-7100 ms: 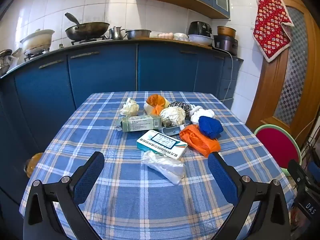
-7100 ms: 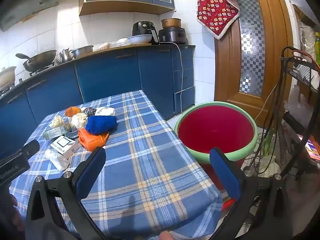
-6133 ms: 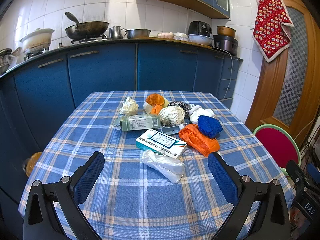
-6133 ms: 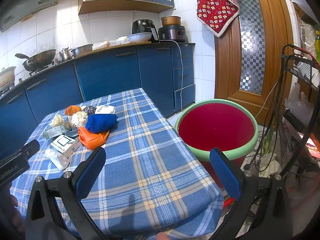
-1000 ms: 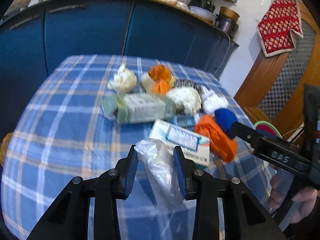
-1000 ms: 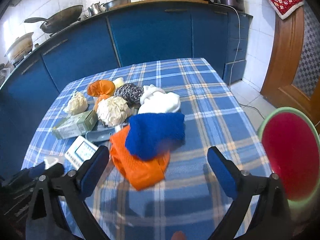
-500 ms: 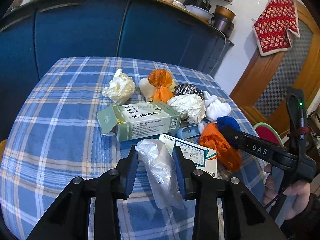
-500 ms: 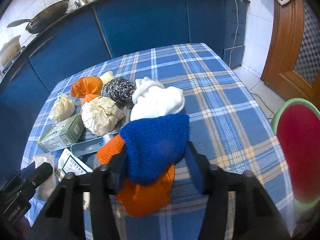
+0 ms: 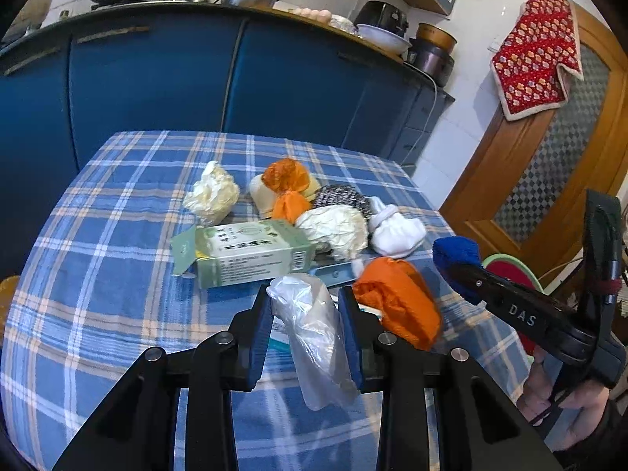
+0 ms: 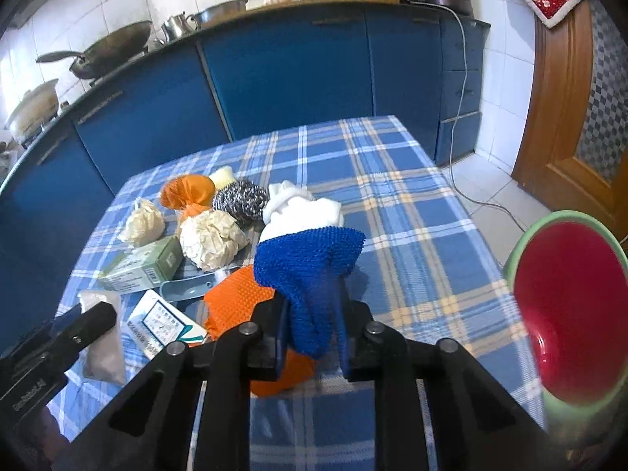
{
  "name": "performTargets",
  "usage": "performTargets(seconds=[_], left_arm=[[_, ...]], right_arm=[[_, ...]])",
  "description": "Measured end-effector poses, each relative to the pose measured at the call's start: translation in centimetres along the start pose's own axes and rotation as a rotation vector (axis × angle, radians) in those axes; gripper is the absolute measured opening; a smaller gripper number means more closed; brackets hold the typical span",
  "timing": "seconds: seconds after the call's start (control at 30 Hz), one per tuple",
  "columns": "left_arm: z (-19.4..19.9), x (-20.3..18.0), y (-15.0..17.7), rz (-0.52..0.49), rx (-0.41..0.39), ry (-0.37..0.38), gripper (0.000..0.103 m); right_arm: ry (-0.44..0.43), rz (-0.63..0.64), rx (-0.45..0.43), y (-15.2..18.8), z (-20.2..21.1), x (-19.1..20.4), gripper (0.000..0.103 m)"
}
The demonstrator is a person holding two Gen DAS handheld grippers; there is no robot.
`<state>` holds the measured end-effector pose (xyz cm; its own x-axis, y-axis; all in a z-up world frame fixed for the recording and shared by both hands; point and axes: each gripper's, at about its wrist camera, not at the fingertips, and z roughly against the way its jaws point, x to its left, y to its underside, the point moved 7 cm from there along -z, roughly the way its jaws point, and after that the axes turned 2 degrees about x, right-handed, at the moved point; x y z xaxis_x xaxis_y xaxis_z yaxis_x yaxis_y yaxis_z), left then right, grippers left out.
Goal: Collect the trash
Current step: 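Lift the clear bag and blue cloth and carry both over the red bucket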
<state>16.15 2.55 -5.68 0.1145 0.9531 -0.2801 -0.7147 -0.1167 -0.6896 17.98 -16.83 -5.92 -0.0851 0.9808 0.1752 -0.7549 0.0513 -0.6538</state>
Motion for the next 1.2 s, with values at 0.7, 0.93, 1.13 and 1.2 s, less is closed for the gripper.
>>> performTargets(seconds=[0.7,0.93,1.13,1.2], left_arm=[[0.2,-8.6,-1.5,-0.118,0.005,0.092,0.032],[-0.7,-12.3,-2.1,-0.160,0.010,0.131,0.032],[-1.7,-15.4,-2.4,-0.195,0.020,0.155,0.032],[-2.2,-16.6,-2.4,-0.210,0.028,0.163,0.032]], right_arm=[[0.058,-0.101,-0.096,0.8,7.4,-7.2,0.022],[0.124,-0.159,-0.116,1.3,8.8,-11.5,0.022],[0.173,-0.208,-0.117,1.9,9.4,-15.3,0.022],[0.182,-0.226,-0.112,2.3,9.4,-16.5,0.022]])
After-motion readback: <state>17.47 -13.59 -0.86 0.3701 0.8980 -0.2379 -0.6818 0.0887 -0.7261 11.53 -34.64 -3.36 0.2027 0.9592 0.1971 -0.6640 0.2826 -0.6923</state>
